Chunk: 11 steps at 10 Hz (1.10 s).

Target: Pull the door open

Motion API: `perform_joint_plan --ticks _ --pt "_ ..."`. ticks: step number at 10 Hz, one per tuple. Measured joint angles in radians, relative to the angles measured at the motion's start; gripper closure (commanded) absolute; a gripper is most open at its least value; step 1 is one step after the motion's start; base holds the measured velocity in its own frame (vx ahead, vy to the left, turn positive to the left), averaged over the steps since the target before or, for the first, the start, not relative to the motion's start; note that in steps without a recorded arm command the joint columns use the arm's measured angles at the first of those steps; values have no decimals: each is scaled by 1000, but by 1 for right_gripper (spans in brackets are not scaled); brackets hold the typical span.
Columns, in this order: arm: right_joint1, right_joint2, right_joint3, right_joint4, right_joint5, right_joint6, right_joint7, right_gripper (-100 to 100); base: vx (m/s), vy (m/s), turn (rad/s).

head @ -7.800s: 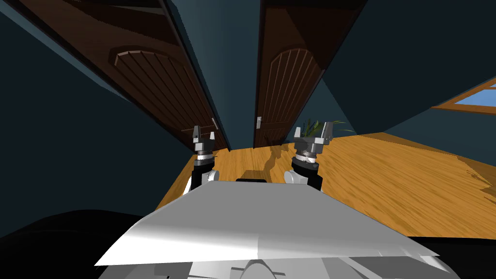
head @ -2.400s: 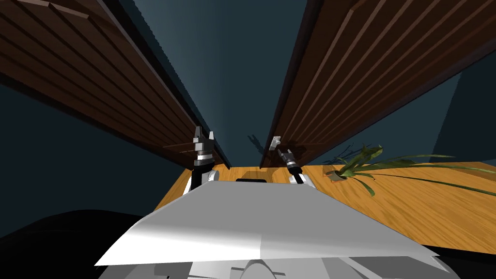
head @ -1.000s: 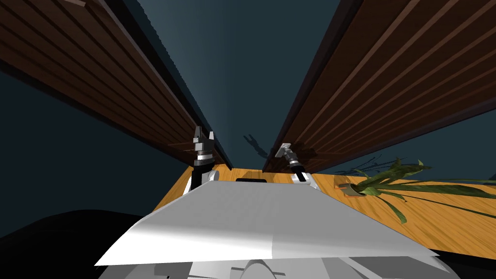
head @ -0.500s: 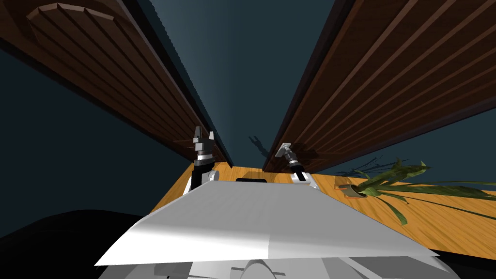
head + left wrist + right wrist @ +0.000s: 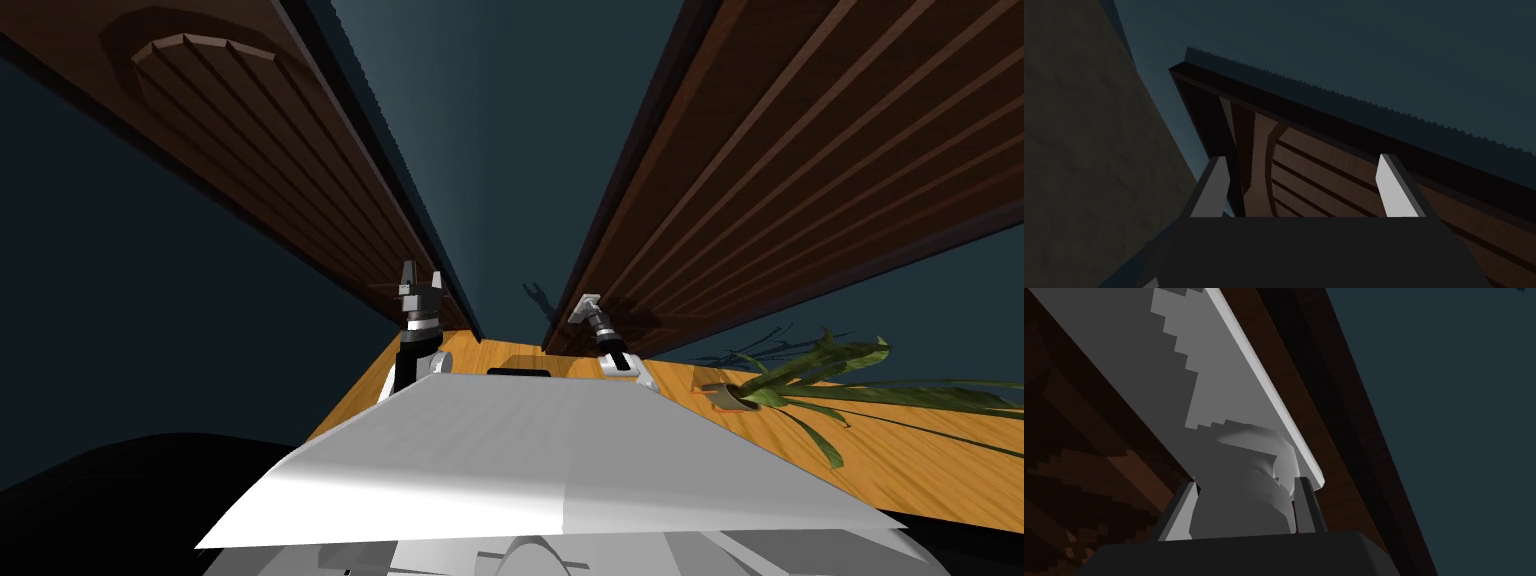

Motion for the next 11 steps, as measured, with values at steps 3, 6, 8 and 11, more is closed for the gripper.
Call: perform_joint_plan --ticks 3,6,8,11 --pt "-14 -3 7 17 -50 -3 -71 100 -62 -30 63" --pt "-29 -9 16 32 -106 0 -147 100 -67 -29 67" --pt "-43 -13 21 49 -144 -1 -197 100 -58 -29 57" --pt "-57 -19 31 63 -195 1 -268 100 -59 -35 78"
